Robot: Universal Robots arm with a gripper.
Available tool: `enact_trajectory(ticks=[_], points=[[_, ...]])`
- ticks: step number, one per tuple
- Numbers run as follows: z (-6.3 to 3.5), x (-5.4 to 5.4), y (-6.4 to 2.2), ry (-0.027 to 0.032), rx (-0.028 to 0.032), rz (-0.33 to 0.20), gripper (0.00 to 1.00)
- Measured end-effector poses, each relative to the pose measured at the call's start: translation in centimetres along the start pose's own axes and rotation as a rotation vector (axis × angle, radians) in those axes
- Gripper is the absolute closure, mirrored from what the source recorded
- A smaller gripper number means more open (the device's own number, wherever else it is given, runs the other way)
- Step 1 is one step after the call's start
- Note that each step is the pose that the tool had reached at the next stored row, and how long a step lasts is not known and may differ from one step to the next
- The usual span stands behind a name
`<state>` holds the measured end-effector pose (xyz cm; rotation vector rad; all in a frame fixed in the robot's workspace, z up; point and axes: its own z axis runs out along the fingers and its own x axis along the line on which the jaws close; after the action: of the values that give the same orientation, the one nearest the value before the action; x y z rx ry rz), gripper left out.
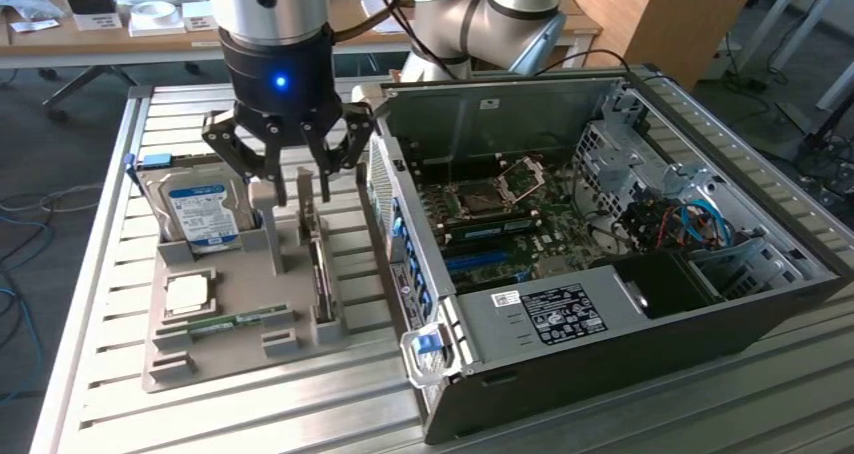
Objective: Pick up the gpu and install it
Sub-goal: 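Pick up the gpu and move the gpu toward the slot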
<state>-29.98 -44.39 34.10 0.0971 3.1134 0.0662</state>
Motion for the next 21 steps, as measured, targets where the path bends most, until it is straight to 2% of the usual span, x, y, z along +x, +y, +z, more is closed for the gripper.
enact_trajectory(ticks=[17, 21], points=[[2.75, 0.3, 0.04, 0.0005, -0.0003, -0.009, 0.53], [2.84, 0.3, 0.03, 0.0007, -0.0001, -0.009, 0.53]])
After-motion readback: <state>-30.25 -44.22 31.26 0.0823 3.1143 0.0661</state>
